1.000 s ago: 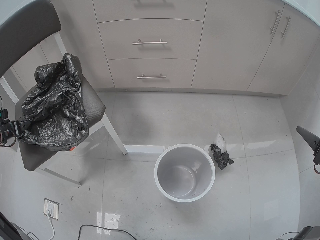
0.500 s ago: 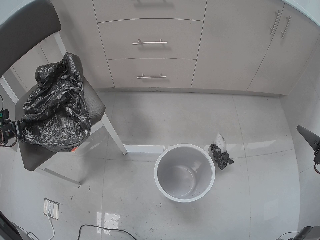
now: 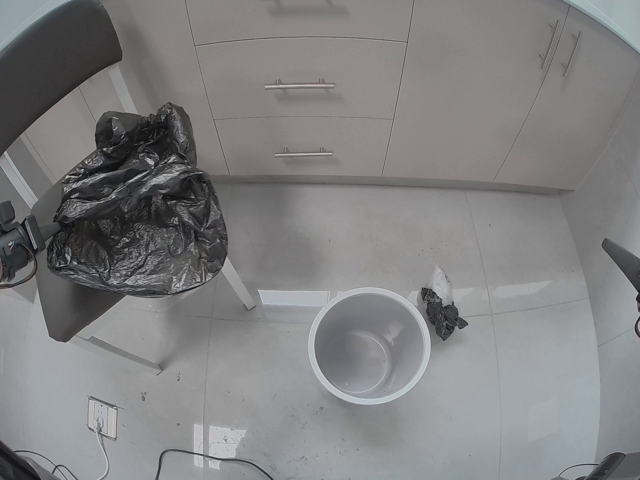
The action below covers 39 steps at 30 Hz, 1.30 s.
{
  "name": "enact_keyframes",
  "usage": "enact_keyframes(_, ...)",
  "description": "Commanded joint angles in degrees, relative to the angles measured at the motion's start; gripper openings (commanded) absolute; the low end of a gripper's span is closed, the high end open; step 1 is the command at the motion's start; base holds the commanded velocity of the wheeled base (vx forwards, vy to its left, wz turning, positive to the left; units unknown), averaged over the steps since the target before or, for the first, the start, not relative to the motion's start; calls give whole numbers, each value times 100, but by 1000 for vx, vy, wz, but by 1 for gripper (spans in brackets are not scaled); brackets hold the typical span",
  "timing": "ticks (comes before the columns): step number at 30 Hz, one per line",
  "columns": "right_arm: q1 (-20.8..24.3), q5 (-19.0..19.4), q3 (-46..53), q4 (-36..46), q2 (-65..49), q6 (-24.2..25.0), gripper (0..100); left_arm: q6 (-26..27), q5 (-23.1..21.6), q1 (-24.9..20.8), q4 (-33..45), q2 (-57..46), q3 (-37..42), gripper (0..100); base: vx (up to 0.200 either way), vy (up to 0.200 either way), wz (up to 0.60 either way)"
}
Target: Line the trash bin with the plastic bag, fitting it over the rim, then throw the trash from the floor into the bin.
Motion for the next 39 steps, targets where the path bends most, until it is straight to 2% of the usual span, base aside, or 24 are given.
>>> enact_keyframes(1, 41, 3, -66, 14, -77, 51, 0, -951, -164, -861, 1, -1361, 549, 0, 0, 0, 0)
enact_keyframes(5, 173, 3, -58, 14, -68, 60, 0, -1320, -164, -1389, 1, -1906, 742, 0, 0, 0, 0)
enact_keyframes(6, 261, 3, -40, 23, -68, 60, 0, -1417, -164, -1696, 1, -2152, 830, 0, 0, 0, 0)
enact_keyframes(9, 419, 3, -31, 23, -42, 60, 0, -1496, -164, -2118, 1, -2460, 953, 0, 0, 0, 0)
enact_keyframes(12, 771, 3, -14, 23, 37, 60, 0, -1514, -155, -2672, 19, -2750, 1014, 0, 0, 0, 0)
enact_keyframes(16, 1149, -5, -216, 269, 336, 77, 0, -1514, -155, -3102, 28, -2969, 1032, 0, 0, 0, 0)
enact_keyframes(21, 1746, -41, -532, 498, 846, 60, 0, -1707, -155, -3498, 19, -3075, 1041, 0, 0, 0, 0)
enact_keyframes(22, 1746, -41, -532, 498, 846, 60, 0, -1707, -155, -3498, 19, -3075, 1041, 0, 0, 0, 0)
enact_keyframes(23, 1957, -58, -576, 489, 1039, 42, 100, -1874, -164, -3621, 1, -3075, 1023, 0, 0, 0, 0)
enact_keyframes(28, 2643, -58, -567, 489, 1567, 7, 100, -2331, -155, -3911, -60, -3048, 970, 0, 0, 0, 0)
enact_keyframes(29, 2643, -58, -567, 489, 1567, 7, 100, -2331, -155, -3911, -60, -3048, 970, 0, 0, 0, 0)
enact_keyframes(31, 3091, -111, -523, 489, 1927, -2, 100, -2665, -146, -3981, -78, -2961, 865, 0, 0, 0, 0)
enact_keyframes(33, 3232, -164, -532, 480, 2076, -2, 100, -2797, -120, -3981, -69, -2925, 821, 0, 0, 0, 0)
enact_keyframes(35, 3575, -445, -576, 427, 2533, -54, 100, -3140, 214, -4034, -69, -2855, 698, 0, 0, 0, 0)
enact_keyframes(37, 3812, -691, -638, 392, 2832, -186, 100, -3227, 715, -4315, -69, -2820, 592, 0, 0, 0, 0)
enact_keyframes(38, 3847, -726, -646, 392, 2867, -204, 100, -3227, 803, -4377, -69, -2802, 575, 0, 0, 0, 0)
enact_keyframes(39, 4076, -928, -726, 340, 3131, -318, 100, -3210, 1568, -4825, -60, -2723, 505, 0, 0, 0, 0)
